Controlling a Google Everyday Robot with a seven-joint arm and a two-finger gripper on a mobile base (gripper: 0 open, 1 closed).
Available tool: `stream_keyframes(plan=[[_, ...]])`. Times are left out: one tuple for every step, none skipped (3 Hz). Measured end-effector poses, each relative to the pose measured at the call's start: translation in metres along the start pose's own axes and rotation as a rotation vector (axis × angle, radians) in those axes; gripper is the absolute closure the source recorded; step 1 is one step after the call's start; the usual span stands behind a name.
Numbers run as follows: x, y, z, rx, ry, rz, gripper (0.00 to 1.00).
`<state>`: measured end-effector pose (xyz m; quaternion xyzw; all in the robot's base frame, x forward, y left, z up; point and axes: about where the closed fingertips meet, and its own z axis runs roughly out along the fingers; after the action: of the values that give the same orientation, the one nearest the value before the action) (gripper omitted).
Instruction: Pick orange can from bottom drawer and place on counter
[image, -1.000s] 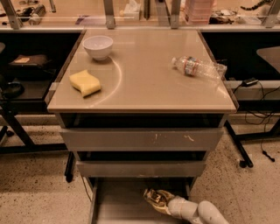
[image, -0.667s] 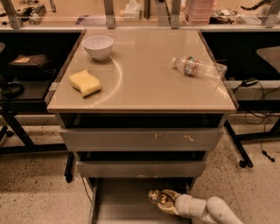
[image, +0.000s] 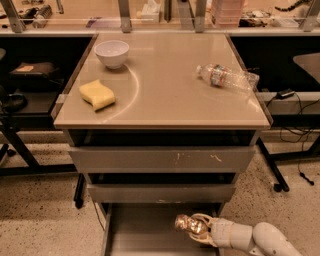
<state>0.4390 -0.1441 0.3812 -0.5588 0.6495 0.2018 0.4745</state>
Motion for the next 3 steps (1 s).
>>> stream_keyframes(plan=[[0.003,-0.001,0.002,0.002,-0.003,0.006,1.0],[0.006,0.008,0.004,-0.024,0.023,-0.006,1.0],[-0.024,0.005,-0.008,-0.018,0.083,-0.118,1.0]])
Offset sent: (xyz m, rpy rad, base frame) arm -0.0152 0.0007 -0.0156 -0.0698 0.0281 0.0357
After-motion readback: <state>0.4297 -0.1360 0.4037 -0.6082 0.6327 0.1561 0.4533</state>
